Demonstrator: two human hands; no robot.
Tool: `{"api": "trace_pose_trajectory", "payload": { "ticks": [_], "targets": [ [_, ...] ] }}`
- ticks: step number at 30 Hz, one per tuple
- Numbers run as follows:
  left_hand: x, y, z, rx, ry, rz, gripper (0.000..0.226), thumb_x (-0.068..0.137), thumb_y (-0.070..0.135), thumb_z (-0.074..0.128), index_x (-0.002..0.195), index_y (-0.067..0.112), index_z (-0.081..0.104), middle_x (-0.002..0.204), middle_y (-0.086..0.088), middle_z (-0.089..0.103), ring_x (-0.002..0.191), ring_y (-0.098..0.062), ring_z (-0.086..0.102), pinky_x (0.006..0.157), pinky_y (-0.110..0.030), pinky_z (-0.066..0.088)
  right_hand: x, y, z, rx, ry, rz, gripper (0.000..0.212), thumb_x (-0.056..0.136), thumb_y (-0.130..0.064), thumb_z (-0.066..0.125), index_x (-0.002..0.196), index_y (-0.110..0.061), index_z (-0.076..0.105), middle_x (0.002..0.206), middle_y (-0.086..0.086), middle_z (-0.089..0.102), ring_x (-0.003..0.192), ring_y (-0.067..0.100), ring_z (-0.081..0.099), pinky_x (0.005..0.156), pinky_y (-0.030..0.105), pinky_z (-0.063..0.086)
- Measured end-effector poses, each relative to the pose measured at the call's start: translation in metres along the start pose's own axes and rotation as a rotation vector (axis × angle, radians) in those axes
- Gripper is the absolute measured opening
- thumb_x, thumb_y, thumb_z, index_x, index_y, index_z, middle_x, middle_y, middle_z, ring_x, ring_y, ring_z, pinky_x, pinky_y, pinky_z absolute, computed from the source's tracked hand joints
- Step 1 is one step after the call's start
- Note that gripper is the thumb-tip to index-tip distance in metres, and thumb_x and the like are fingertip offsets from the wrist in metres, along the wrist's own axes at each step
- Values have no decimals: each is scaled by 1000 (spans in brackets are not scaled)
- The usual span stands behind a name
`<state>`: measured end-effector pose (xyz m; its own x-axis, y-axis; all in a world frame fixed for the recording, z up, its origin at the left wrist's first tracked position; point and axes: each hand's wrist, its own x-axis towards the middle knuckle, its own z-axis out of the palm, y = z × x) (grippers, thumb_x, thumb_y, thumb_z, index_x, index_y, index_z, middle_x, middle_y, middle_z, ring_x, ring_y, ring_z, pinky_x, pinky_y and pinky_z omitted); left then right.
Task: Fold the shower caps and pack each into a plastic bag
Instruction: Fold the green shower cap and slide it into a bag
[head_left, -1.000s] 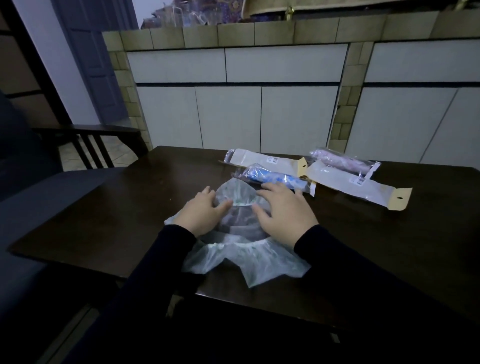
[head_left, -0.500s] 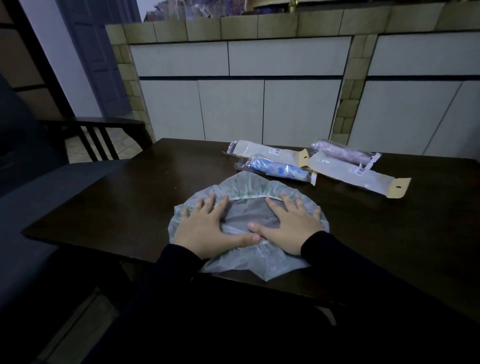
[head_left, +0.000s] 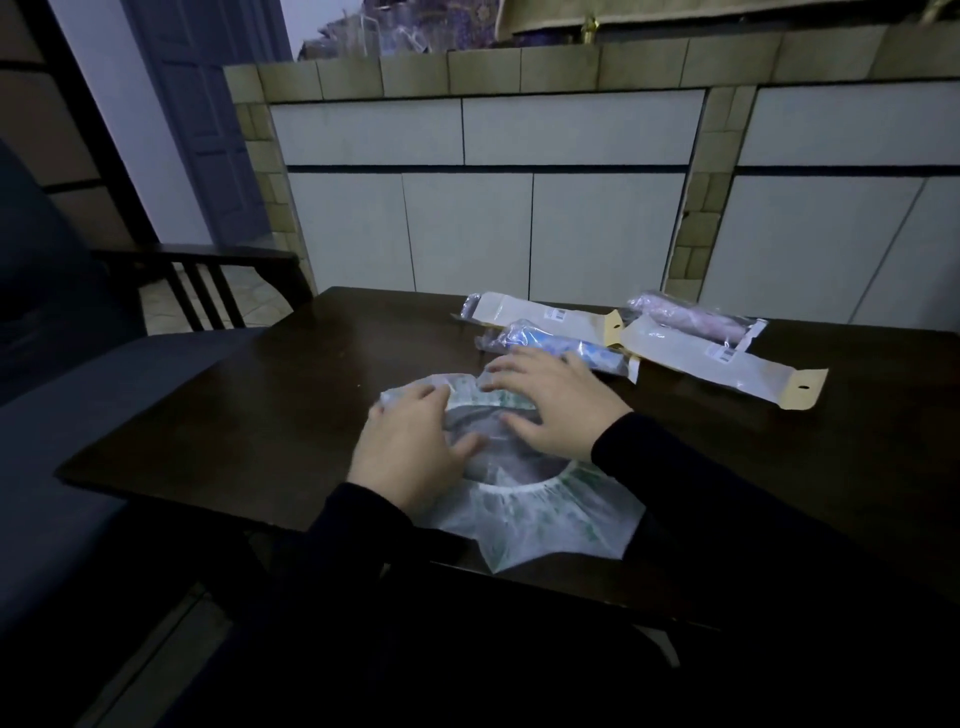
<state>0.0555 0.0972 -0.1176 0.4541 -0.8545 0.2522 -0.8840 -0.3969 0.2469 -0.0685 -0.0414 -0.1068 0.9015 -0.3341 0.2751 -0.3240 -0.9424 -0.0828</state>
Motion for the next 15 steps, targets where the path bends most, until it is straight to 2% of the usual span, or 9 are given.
{"api": "trace_pose_trajectory", "payload": {
  "ticks": [2, 5, 6, 8, 10, 13, 15],
  "targets": [
    [-8, 9, 14, -72, -14, -73, 63, 88, 58, 50, 134, 15, 45, 143, -4, 45, 132, -21, 40, 112, -44, 26, 7, 4, 7, 129, -108, -11, 43, 94, -37, 52, 137, -31, 49, 146, -11, 43, 139, 10, 29, 112, 42, 26],
    [-9, 6, 28, -106, -109, -66, 80, 87, 62, 50, 148, 16, 28, 155, 0, 28, 144, -13, 21, 118, -46, 8, 8, 9, 15, 24, -195, 135, 51, 93, -47, 49, 141, -32, 43, 145, -7, 45, 133, 15, 39, 106, 39, 34],
    [-5, 0, 27, -109, -120, -22, 80, 85, 63, 52, 149, 20, 29, 156, 2, 27, 144, -9, 20, 118, -46, 4, 7, 9, 16, -48, -188, 184, 52, 92, -51, 47, 141, -32, 42, 143, -5, 47, 130, 17, 42, 103, 39, 36],
    [3, -12, 21, -132, -128, 55, 72, 81, 63, 60, 142, 29, 42, 154, 6, 32, 140, -6, 27, 117, -47, 2, 2, 4, 15, -167, -115, 281, 55, 89, -56, 45, 136, -29, 47, 132, 1, 55, 120, 22, 49, 94, 40, 36],
    [11, -20, 11, -116, -117, 64, 69, 76, 60, 67, 136, 31, 50, 150, 8, 38, 137, -6, 32, 116, -49, 1, -1, -4, 13, -257, -60, 373, 55, 86, -59, 45, 123, -21, 56, 118, 5, 58, 111, 26, 52, 90, 40, 36],
    [18, -17, -2, -24, -110, 12, 61, 84, 41, 68, 137, 22, 48, 146, 4, 44, 135, -12, 38, 116, -47, 4, 1, -12, 11, -321, -66, 401, 51, 83, -56, 48, 109, -14, 60, 117, 9, 51, 113, 29, 43, 94, 45, 33],
    [20, -4, -5, 54, -72, -19, 36, 92, 26, 55, 127, 17, 54, 136, -3, 53, 127, -22, 46, 114, -43, 16, 7, -15, 10, -302, -58, 316, 50, 82, -49, 51, 118, -15, 57, 129, 8, 44, 124, 29, 36, 102, 51, 27]
  ]
}}
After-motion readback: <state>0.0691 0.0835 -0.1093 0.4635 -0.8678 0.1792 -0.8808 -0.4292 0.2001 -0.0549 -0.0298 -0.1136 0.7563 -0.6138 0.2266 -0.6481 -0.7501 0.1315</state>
